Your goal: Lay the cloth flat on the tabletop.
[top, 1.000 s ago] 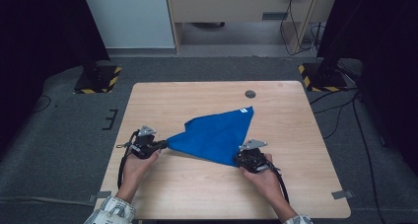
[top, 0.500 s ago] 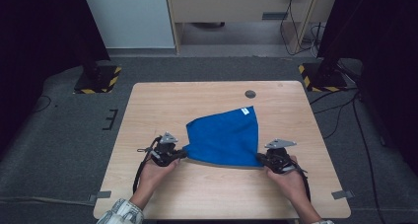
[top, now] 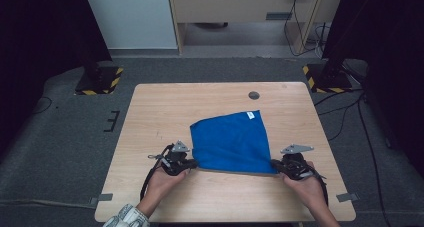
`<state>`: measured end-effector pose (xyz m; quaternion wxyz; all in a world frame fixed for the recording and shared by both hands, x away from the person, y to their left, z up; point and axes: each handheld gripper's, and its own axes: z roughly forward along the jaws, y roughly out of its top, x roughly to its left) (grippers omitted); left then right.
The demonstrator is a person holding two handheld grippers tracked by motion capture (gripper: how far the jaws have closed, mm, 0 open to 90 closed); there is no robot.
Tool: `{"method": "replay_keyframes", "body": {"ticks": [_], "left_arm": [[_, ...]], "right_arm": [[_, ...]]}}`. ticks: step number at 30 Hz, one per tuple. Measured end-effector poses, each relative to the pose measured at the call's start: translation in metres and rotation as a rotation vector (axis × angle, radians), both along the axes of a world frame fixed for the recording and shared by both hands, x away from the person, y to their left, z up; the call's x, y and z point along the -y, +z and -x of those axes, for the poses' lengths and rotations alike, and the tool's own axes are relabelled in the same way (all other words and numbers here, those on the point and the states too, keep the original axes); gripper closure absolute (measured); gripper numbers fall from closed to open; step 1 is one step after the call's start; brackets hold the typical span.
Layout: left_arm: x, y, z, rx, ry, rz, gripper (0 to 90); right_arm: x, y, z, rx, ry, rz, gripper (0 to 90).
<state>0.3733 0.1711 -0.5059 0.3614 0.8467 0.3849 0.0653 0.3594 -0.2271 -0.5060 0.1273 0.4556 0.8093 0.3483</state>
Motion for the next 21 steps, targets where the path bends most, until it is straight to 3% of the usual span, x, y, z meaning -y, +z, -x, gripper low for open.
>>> {"method": "replay_keyframes", "body": {"ticks": [6, 10, 14, 19, 21], "left_arm": [[-0.029, 0.005, -0.004, 0.012, 0.074, 0.030, 84.9], [-0.043, 0.008, -0.006, 0.033, 0.106, 0.007, 85.2], [-0.056, 0.008, -0.006, 0.033, 0.136, 0.020, 85.3], [-0.066, 0.008, -0.007, 0.027, 0.164, 0.037, 85.2], [-0.061, 0.007, -0.004, 0.018, 0.144, 0.038, 85.2]], "right_arm": [[-0.023, -0.004, -0.002, -0.005, 0.063, 0.008, 87.3], [-0.042, -0.001, -0.002, -0.004, 0.103, 0.009, 87.3], [-0.054, 0.001, -0.003, -0.001, 0.122, -0.001, 87.3], [-0.064, 0.003, -0.004, -0.005, 0.148, -0.003, 87.3], [-0.063, 0.006, -0.004, -0.002, 0.151, 0.012, 87.4]]}}
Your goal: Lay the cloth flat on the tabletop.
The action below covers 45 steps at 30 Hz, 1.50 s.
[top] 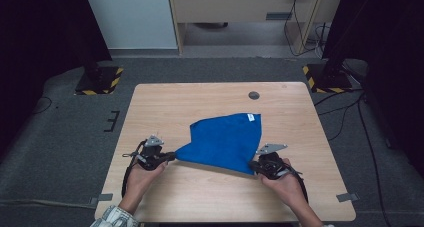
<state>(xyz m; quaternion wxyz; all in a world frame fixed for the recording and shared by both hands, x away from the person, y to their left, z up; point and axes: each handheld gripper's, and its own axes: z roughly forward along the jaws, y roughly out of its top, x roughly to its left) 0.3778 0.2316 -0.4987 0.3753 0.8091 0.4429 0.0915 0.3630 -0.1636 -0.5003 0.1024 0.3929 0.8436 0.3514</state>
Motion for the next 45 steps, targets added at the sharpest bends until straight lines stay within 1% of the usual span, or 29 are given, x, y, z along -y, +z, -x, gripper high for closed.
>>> {"method": "replay_keyframes", "body": {"ticks": [2, 3, 5, 7, 8, 9, 10, 11, 12, 14, 15, 17, 20, 24, 28, 32, 35, 37, 39, 40, 41, 43, 44, 45], "left_arm": [[0.010, 0.000, 0.003, -0.009, -0.029, 0.012, 85.1], [0.015, 0.001, 0.004, -0.006, -0.042, 0.016, 85.0], [0.025, 0.002, 0.007, -0.009, -0.079, 0.010, 84.7], [0.034, 0.000, 0.010, -0.024, -0.104, 0.013, 84.2], [0.039, -0.001, 0.012, -0.031, -0.115, 0.009, 84.0], [0.043, -0.002, 0.013, -0.031, -0.124, 0.002, 83.7], [0.046, -0.002, 0.014, -0.034, -0.132, -0.002, 83.3], [0.049, -0.003, 0.015, -0.039, -0.141, 0.000, 83.2], [0.051, -0.004, 0.015, -0.043, -0.145, 0.004, 83.1], [0.055, -0.005, 0.017, -0.054, -0.162, -0.010, 83.3], [0.057, -0.006, 0.017, -0.059, -0.171, -0.018, 83.3], [0.056, -0.007, 0.018, -0.066, -0.175, -0.030, 84.1], [0.048, -0.006, 0.020, -0.075, -0.166, -0.020, 85.2], [0.035, -0.003, 0.025, -0.069, -0.142, -0.008, 85.6], [0.027, -0.002, 0.030, -0.071, -0.134, -0.003, 85.5], [0.027, 0.001, 0.034, -0.074, -0.146, 0.006, 85.2], [0.029, 0.003, 0.038, -0.082, -0.161, 0.021, 84.1], [0.031, 0.005, 0.041, -0.091, -0.171, 0.025, 83.9], [0.031, 0.005, 0.043, -0.089, -0.169, 0.039, 81.4], [0.031, 0.006, 0.044, -0.090, -0.159, 0.050, 78.6], [0.030, 0.008, 0.045, -0.080, -0.154, 0.055, 74.8], [0.028, 0.012, 0.047, -0.050, -0.135, 0.069, 65.1], [0.026, 0.013, 0.047, -0.031, -0.128, 0.075, 61.5], [0.025, 0.014, 0.046, -0.018, -0.119, 0.074, 59.0]], "right_arm": [[0.008, 0.004, 0.001, 0.008, -0.007, 0.012, 87.4], [0.014, 0.005, 0.001, 0.007, -0.020, 0.013, 87.4], [0.028, 0.007, 0.004, 0.000, -0.038, 0.015, 87.4], [0.043, 0.007, 0.008, 0.001, -0.059, 0.015, 87.4], [0.049, 0.007, 0.010, -0.006, -0.071, 0.009, 87.4], [0.054, 0.005, 0.011, -0.002, -0.076, 0.012, 87.4], [0.058, 0.004, 0.013, -0.009, -0.083, 0.011, 87.4], [0.062, 0.003, 0.015, -0.010, -0.083, 0.016, 87.4], [0.064, 0.002, 0.016, -0.020, -0.093, 0.014, 87.4], [0.069, 0.000, 0.018, -0.017, -0.097, 0.016, 87.4], [0.070, 0.000, 0.019, -0.025, -0.105, 0.010, 87.4], [0.072, 0.000, 0.021, -0.018, -0.100, 0.012, 87.4], [0.066, 0.000, 0.025, -0.029, -0.082, 0.015, 87.3], [0.054, 0.000, 0.031, -0.038, -0.046, 0.017, 87.2], [0.045, 0.001, 0.033, -0.032, -0.017, 0.021, 87.1], [0.043, 0.003, 0.036, -0.025, -0.009, 0.033, 87.0], [0.048, 0.005, 0.039, -0.032, -0.016, 0.032, 86.7], [0.052, 0.007, 0.041, -0.025, -0.025, 0.035, 85.8], [0.057, 0.009, 0.042, -0.028, -0.032, 0.032, 82.0], [0.058, 0.010, 0.043, -0.022, -0.042, 0.041, 78.4], [0.059, 0.012, 0.044, -0.014, -0.050, 0.055, 73.6], [0.061, 0.015, 0.046, -0.001, -0.062, 0.049, 63.3], [0.061, 0.018, 0.046, 0.007, -0.073, 0.047, 57.1], [0.060, 0.019, 0.046, 0.021, -0.075, 0.045, 53.8]]}}
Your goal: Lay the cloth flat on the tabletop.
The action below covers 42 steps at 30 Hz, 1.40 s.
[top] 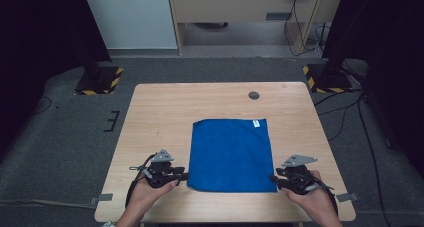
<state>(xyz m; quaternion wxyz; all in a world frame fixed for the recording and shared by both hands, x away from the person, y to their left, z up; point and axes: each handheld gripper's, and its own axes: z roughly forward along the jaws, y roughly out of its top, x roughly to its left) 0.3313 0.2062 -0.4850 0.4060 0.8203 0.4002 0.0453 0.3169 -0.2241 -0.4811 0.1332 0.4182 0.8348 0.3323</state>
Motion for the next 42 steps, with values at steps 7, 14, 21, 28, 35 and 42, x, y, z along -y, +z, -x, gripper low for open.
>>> {"method": "replay_keyframes", "body": {"ticks": [7, 14, 21, 28, 35, 42], "left_arm": [[0.006, -0.007, -0.011, -0.005, -0.033, -0.003, 48.7], [0.004, -0.013, -0.004, 0.021, -0.033, -0.053, 47.2], [0.003, -0.012, -0.004, 0.035, -0.028, -0.054, 46.2], [0.001, -0.004, -0.020, 0.090, -0.017, -0.068, 36.0], [-0.003, -0.003, -0.047, 0.101, 0.003, -0.082, 27.2], [-0.004, -0.002, -0.067, 0.104, 0.022, -0.095, 18.9]], "right_arm": [[-0.011, -0.006, -0.014, 0.031, -0.007, -0.002, 42.4], [-0.020, -0.021, -0.019, 0.051, 0.038, 0.004, 54.6], [-0.019, -0.034, -0.021, 0.005, 0.042, 0.049, 54.5], [-0.017, -0.029, -0.027, 0.040, 0.032, 0.032, 39.6], [-0.024, -0.030, -0.042, 0.051, 0.030, -0.003, 28.7], [-0.033, -0.028, -0.057, 0.052, 0.035, -0.028, 21.6]]}}
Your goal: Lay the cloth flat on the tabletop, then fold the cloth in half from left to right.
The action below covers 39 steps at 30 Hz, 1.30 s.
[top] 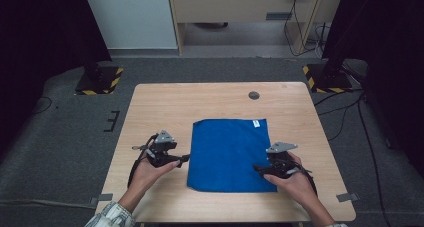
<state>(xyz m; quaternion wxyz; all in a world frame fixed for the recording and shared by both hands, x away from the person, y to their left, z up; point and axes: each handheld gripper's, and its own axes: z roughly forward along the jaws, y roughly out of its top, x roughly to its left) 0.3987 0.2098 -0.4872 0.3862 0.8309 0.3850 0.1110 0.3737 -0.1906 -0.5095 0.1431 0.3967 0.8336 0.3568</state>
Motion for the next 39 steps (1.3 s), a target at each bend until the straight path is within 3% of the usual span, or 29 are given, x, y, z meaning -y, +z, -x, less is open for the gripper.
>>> {"method": "replay_keyframes", "body": {"ticks": [6, 15, 21, 33, 39], "left_arm": [[0.005, 0.003, -0.011, 0.016, -0.009, 0.000, 12.1], [0.012, 0.008, -0.021, 0.037, -0.032, 0.002, 9.6], [0.013, 0.010, -0.034, 0.043, -0.019, 0.004, 9.6], [0.015, 0.015, -0.058, 0.111, 0.005, -0.015, 11.8], [0.019, 0.012, -0.064, 0.114, 0.008, -0.025, 12.9]], "right_arm": [[-0.019, 0.005, -0.006, 0.006, 0.036, -0.016, 17.5], [-0.051, 0.008, -0.008, 0.018, 0.104, -0.005, 14.1], [-0.074, 0.009, -0.010, 0.010, 0.167, -0.002, 14.3], [-0.120, 0.007, -0.008, 0.006, 0.266, -0.004, 38.5], [-0.141, 0.008, -0.001, 0.004, 0.310, -0.011, 45.3]]}}
